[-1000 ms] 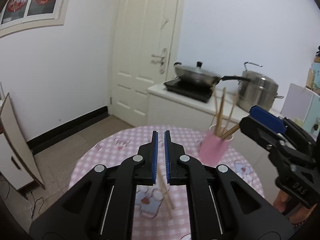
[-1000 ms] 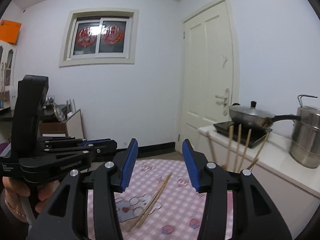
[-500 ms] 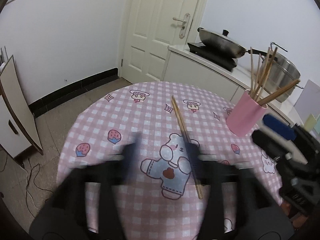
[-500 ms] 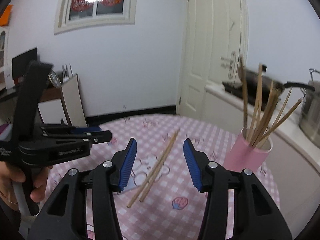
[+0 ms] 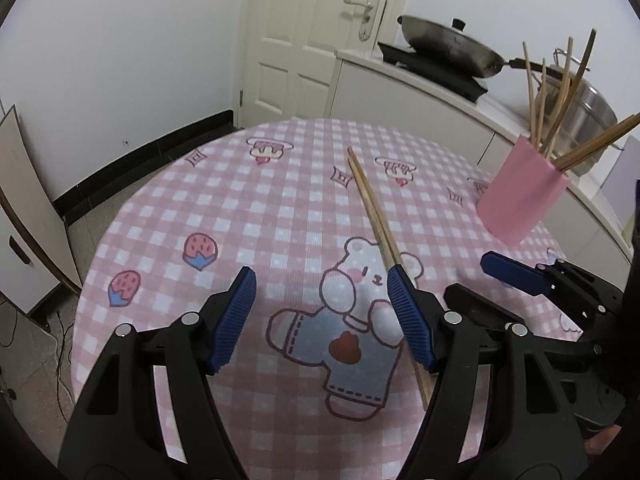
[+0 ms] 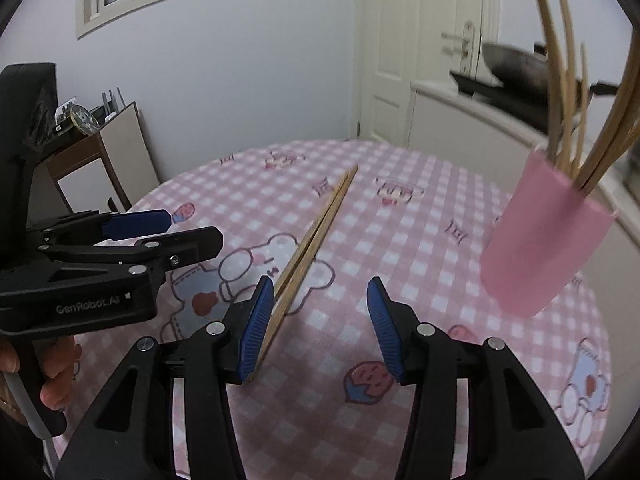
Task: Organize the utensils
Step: 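Move the open right tool back over the chopsticks on the table, then lower the right tool onto the chopsticks and close on one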
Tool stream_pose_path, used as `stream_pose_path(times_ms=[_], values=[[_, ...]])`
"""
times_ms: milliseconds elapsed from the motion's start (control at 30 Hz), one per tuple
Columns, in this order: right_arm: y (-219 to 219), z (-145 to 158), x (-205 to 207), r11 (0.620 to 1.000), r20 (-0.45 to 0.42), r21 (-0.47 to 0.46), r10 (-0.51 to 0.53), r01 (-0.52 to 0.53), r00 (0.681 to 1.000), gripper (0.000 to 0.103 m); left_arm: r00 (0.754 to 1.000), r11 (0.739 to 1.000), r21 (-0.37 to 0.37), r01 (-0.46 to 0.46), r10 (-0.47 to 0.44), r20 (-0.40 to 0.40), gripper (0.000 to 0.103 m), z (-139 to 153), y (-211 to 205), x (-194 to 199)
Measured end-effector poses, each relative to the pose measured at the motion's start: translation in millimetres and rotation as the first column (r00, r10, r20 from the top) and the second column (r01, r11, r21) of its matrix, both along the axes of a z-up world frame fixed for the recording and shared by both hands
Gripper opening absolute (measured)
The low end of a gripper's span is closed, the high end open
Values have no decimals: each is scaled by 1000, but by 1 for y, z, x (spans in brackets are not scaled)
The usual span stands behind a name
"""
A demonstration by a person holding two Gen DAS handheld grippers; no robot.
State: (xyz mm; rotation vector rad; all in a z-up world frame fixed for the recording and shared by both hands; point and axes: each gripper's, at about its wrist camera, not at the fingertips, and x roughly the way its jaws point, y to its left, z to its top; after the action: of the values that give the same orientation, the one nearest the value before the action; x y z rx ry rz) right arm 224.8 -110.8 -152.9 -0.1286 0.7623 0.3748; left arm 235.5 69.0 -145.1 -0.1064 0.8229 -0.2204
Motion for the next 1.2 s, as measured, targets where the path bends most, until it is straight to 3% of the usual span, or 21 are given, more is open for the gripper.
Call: stream_pose_path(times_ms=[500, 1200], values=[[11, -14, 19, 1000, -114, -17, 22, -24, 993, 46, 1000, 1000, -5, -10, 10, -17, 68, -7, 4, 1], [9, -15, 25, 999, -119, -46, 4, -10, 993, 50, 999, 1000, -16, -23, 22, -38, 68, -9, 7, 1]])
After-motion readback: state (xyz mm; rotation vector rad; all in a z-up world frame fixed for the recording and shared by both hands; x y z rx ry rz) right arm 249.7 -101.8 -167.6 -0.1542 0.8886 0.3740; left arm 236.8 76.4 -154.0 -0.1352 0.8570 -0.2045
